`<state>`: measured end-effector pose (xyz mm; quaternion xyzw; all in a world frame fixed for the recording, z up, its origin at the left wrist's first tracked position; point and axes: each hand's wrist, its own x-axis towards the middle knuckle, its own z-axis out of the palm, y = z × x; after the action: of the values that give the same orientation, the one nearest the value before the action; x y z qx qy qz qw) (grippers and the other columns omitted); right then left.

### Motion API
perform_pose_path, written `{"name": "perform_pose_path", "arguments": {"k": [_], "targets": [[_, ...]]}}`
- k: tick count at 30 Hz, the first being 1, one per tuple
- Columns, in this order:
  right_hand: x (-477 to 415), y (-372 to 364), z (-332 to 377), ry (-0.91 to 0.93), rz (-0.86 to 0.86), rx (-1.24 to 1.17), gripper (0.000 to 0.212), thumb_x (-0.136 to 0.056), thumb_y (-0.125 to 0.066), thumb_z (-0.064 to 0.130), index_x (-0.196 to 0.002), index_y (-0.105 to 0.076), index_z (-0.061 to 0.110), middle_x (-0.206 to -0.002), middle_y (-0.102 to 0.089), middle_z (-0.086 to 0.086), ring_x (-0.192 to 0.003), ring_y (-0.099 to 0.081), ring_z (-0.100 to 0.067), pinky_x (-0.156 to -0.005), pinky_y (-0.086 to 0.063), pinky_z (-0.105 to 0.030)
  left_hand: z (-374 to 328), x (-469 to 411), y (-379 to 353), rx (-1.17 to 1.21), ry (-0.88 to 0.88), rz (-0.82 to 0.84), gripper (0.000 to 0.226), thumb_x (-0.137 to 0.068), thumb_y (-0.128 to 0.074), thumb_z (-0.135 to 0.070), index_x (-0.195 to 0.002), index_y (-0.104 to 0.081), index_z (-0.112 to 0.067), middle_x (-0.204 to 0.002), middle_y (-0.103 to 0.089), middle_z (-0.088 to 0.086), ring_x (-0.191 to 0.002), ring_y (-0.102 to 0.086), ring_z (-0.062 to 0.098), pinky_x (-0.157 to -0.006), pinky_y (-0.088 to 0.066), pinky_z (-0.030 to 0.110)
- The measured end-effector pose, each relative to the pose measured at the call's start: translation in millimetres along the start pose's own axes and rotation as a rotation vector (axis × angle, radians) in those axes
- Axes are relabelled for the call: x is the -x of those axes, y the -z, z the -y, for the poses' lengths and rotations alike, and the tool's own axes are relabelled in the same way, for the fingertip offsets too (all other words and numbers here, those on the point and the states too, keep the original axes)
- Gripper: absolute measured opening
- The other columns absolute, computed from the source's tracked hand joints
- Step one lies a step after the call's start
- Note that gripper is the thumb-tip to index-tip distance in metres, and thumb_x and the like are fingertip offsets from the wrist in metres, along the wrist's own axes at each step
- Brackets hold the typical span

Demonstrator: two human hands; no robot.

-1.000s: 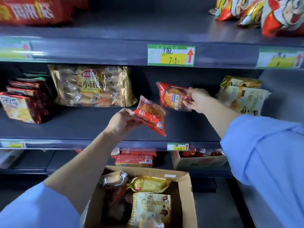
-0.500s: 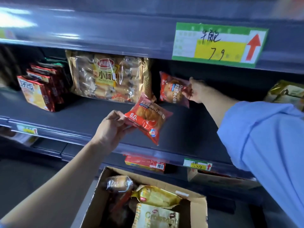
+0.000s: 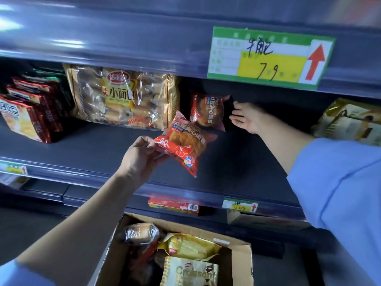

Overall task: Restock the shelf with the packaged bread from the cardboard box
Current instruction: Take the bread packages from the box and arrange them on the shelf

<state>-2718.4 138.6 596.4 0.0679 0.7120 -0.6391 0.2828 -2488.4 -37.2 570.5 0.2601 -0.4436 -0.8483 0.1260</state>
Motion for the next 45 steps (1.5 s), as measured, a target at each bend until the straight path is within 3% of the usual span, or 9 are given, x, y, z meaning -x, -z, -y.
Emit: {"name": "perform_pose_path", "arguments": {"k": [4,8,13,24,30,33,37,43,45], "targets": [[14,13,-8,-0.044,0.039,0.106,0.016,-0.1,-0.046,0.025,-0.112,-0.047,0.015,-0.141,-0.049,-0.012,-0.11,-0.055,-0.022,-0.074,-0.046,-0.024,3,-4,-12,0.018,0.018,0.018,0.036,-0.094,-0.031,0.01,-0.066,-0.042,-0.01,-0.064,-0.058,0.012,-0.062,-0.064,0.022,-0.058,-0.061,0.033],[27,13,-13,-0.083,0.144,0.204,0.035,-0.097,-0.049,0.036,-0.122,-0.053,0.011,-0.114,-0.061,-0.008,-0.078,-0.055,-0.013,-0.072,-0.045,-0.024,6,-8,-21,0.02,0.022,0.046,0.036,-0.092,-0.029,0.012,-0.066,-0.042,-0.01,-0.053,-0.063,0.006,-0.053,-0.067,0.016,-0.056,-0.06,0.03],[42,0,-18,-0.184,0.327,0.252,0.038,-0.089,-0.054,0.051,-0.082,-0.058,0.014,-0.076,-0.066,-0.006,-0.075,-0.06,-0.02,-0.076,-0.049,-0.031,10,-11,-33,0.057,0.021,0.068,0.035,-0.094,-0.033,0.009,-0.067,-0.041,-0.011,-0.053,-0.064,0.005,-0.054,-0.068,0.015,-0.058,-0.061,0.032],[48,-1,-14,-0.053,0.26,0.171,0.005,-0.091,-0.061,0.017,-0.088,-0.057,0.019,-0.08,-0.063,-0.002,-0.073,-0.06,-0.015,-0.067,-0.049,-0.03,18,-22,-37,-0.016,0.093,0.095,0.032,-0.094,-0.039,0.007,-0.068,-0.043,-0.01,-0.059,-0.062,0.007,-0.067,-0.062,0.022,-0.061,-0.061,0.033],[43,0,-10,0.057,0.186,0.164,0.02,-0.085,-0.066,0.004,-0.097,-0.061,0.019,-0.086,-0.065,0.002,-0.078,-0.061,-0.014,-0.071,-0.049,-0.033,26,-31,-37,-0.251,0.131,0.063,0.029,-0.09,-0.046,0.01,-0.073,-0.047,-0.014,-0.067,-0.065,0.004,-0.077,-0.062,0.018,-0.077,-0.051,0.031],[39,-1,-8,0.093,0.143,0.203,0.025,-0.083,-0.068,0.0,-0.095,-0.062,0.021,-0.087,-0.066,0.004,-0.08,-0.061,-0.012,-0.067,-0.047,-0.029,22,-34,-41,-0.445,0.112,0.047,0.021,-0.081,-0.06,0.001,-0.081,-0.053,-0.019,-0.088,-0.061,0.006,-0.081,-0.056,0.014,-0.069,-0.041,0.025],[30,-7,-15,0.121,0.108,0.229,0.028,-0.08,-0.069,-0.005,-0.087,-0.061,0.021,-0.086,-0.065,0.004,-0.081,-0.061,-0.012,-0.07,-0.053,-0.026,16,-46,-54,-0.557,0.049,0.09,0.023,-0.079,-0.064,0.003,-0.09,-0.056,-0.015,-0.082,-0.067,-0.002,-0.068,-0.057,0.005,-0.057,-0.039,0.016],[21,-10,-23,0.052,0.222,0.194,0.016,-0.087,-0.063,0.004,-0.087,-0.06,0.019,-0.085,-0.065,0.001,-0.075,-0.059,-0.012,-0.067,-0.048,-0.025,26,-70,-66,-0.625,0.008,0.129,0.033,-0.075,-0.071,0.008,-0.104,-0.059,-0.002,-0.092,-0.066,0.011,-0.084,-0.063,0.023,-0.08,-0.056,0.027],[14,-7,-23,0.023,0.209,0.121,0.005,-0.091,-0.06,0.021,-0.087,-0.058,0.019,-0.085,-0.064,0.0,-0.078,-0.059,-0.013,-0.071,-0.048,-0.026,28,-74,-68,-0.652,0.003,0.118,0.023,-0.075,-0.073,0.006,-0.085,-0.06,-0.01,-0.095,-0.065,0.016,-0.09,-0.062,0.024,-0.088,-0.052,0.036]]}}
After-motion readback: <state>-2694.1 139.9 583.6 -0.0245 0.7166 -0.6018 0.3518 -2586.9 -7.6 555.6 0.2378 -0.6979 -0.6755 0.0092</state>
